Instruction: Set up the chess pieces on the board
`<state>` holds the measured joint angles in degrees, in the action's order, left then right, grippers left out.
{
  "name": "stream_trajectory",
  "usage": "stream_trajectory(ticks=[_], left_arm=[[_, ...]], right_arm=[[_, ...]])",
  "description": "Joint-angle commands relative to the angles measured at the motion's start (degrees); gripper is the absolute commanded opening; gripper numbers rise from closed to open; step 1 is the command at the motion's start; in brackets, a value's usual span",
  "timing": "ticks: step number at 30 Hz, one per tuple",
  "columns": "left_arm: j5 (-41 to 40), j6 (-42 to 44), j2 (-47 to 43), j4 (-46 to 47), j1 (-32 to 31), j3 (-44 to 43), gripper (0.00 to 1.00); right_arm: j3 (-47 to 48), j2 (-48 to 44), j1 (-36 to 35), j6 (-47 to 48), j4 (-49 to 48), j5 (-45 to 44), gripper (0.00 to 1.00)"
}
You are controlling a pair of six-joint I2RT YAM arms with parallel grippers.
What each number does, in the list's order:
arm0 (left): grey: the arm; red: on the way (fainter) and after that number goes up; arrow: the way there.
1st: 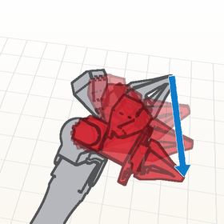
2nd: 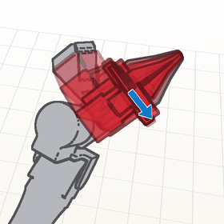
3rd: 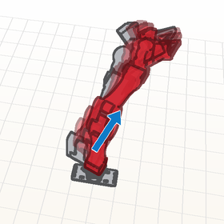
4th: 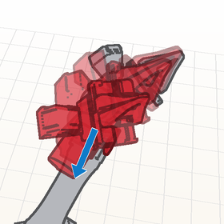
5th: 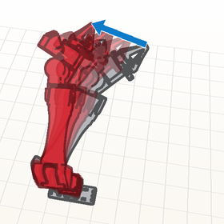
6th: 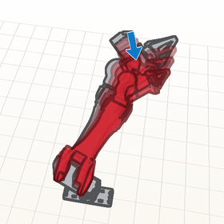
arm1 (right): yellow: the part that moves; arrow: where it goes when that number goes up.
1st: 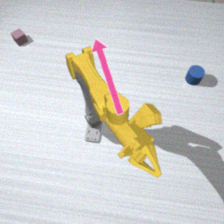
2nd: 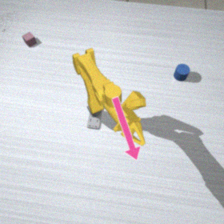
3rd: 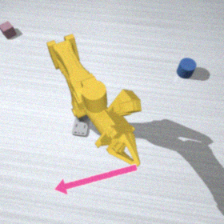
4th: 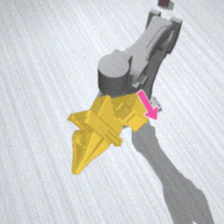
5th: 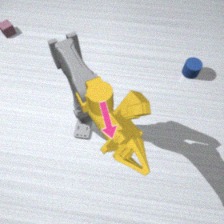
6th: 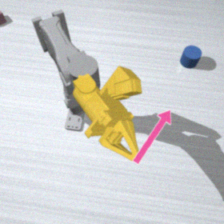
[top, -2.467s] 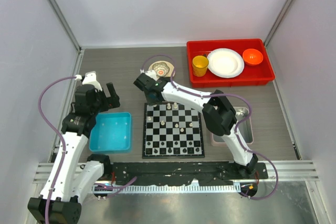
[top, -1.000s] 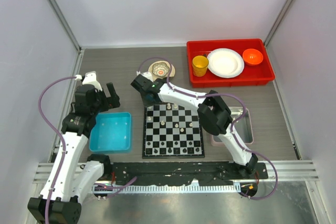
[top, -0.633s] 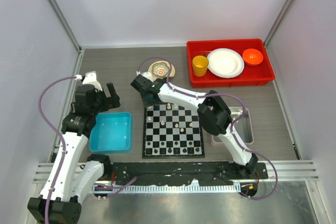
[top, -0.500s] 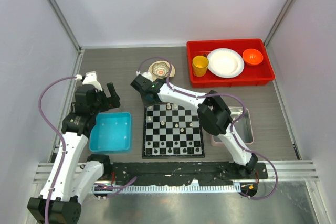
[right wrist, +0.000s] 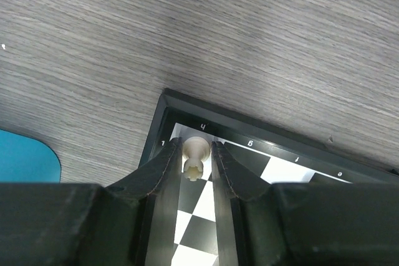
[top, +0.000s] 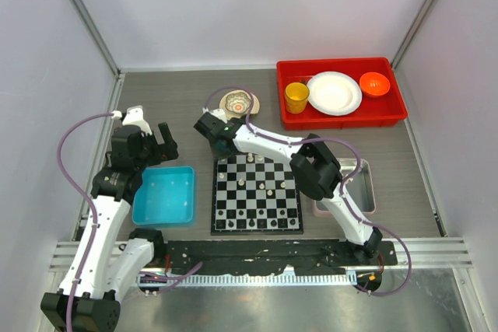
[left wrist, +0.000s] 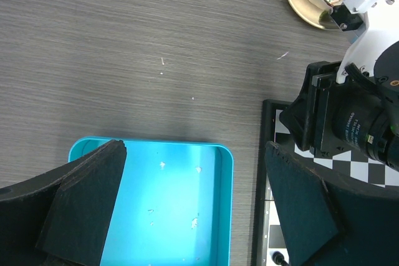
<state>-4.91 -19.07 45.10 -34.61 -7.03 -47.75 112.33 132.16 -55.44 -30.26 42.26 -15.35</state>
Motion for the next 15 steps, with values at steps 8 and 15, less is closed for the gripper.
stream_trajectory(ticks=[8,15], left_arm=[[0.0,-0.1,-0.8,0.0,-0.2,-1.2,0.99],[-1.2,0.1,-2.1,-4.1,-0.2,-2.9,0.99]], right_arm=[[1.2,-1.6,-0.3,0.8,-0.4,0.5,0.41],[2.7,-3.7,-0.3,1.5,-0.4,0.9,0.45]])
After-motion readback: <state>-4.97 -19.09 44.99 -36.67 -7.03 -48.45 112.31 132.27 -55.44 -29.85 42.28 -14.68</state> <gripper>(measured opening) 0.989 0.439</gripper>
